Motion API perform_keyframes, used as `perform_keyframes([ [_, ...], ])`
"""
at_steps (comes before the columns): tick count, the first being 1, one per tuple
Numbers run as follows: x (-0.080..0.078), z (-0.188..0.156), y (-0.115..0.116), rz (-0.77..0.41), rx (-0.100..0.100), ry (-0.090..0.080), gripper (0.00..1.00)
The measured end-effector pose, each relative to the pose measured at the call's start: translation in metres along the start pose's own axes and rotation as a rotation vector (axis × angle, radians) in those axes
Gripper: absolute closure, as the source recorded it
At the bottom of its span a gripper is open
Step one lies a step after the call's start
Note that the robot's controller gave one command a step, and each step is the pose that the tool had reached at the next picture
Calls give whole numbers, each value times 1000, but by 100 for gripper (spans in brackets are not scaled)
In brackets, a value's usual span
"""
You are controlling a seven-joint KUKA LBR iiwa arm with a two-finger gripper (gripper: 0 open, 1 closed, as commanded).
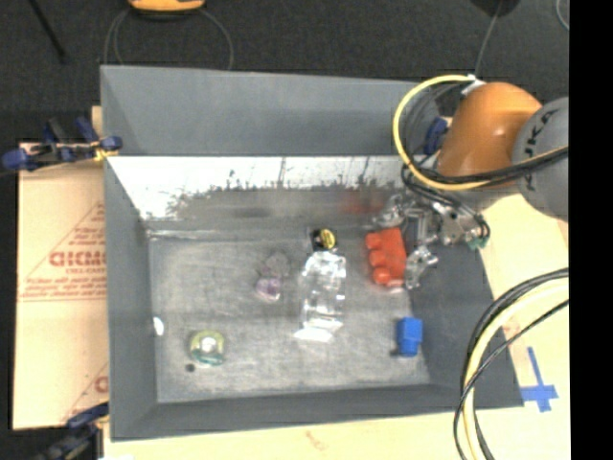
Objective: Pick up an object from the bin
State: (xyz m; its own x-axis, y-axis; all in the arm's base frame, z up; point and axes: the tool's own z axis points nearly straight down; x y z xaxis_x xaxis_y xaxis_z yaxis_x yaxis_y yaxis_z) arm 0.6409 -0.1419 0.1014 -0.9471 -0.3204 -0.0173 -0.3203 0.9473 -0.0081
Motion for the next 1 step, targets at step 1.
perform_keyframes([
  [1, -3, 13, -8, -321, -10, 3, 0],
])
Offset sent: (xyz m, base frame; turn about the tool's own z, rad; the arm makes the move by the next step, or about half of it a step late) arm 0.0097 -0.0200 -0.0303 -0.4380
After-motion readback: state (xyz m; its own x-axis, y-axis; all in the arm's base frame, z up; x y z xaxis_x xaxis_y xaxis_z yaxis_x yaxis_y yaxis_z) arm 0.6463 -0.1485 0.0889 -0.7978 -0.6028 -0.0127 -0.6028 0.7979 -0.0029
